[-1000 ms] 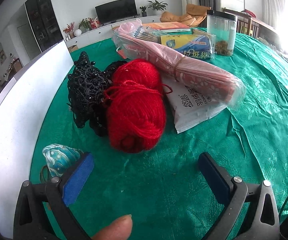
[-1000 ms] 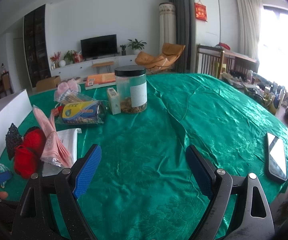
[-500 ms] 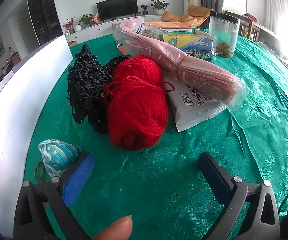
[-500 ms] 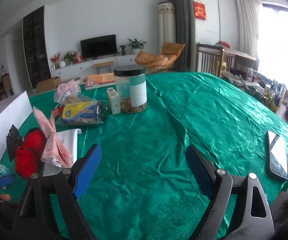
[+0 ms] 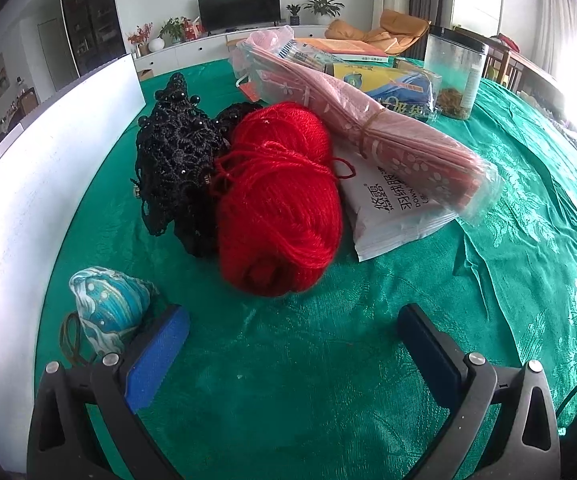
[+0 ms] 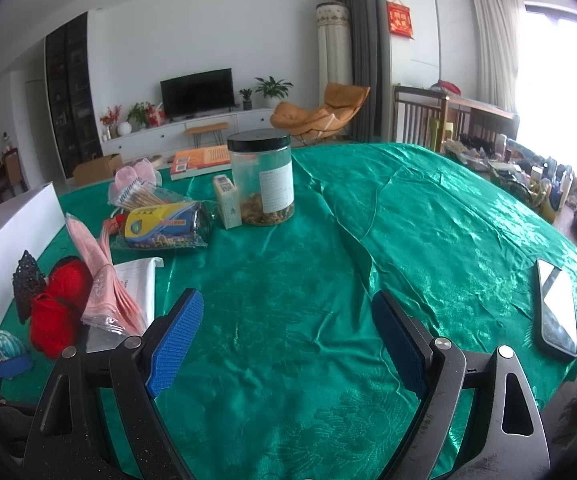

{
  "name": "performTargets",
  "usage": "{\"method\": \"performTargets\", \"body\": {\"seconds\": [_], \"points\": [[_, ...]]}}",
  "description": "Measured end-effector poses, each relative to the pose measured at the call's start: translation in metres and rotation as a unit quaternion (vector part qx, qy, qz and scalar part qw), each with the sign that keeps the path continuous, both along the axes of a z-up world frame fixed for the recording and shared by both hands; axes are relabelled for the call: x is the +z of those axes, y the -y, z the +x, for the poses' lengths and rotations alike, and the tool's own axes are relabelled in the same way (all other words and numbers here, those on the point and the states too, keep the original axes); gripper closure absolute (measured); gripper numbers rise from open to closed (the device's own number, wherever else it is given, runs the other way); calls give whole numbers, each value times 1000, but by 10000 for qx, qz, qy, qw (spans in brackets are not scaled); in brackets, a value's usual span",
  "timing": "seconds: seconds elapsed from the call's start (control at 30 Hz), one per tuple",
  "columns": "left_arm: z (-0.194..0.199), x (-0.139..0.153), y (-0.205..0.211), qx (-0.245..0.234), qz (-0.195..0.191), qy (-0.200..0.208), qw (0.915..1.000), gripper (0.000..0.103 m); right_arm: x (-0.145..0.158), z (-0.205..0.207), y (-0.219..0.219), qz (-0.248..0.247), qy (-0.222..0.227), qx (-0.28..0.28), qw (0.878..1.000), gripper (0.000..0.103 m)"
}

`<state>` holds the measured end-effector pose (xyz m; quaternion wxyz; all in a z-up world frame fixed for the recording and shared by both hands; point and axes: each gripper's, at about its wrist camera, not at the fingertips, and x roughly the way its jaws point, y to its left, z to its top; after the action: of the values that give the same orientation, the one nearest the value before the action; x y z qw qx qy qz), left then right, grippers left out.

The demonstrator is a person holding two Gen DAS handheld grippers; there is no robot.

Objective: Organize soft objects

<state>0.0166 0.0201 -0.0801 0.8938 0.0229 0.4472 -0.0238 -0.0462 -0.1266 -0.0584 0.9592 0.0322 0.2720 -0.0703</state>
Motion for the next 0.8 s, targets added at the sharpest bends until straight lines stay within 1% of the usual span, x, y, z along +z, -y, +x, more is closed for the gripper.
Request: {"method": "performTargets", "body": {"seconds": [0.13,0.8], "points": [[1,-1,-2,0,-101,-52,9999,0,0,0,0,11,1,-2,10000,15],[0,-2,-3,-29,-122,-53,9999,0,-1,1,2,48,-16,0,10000,15]]}}
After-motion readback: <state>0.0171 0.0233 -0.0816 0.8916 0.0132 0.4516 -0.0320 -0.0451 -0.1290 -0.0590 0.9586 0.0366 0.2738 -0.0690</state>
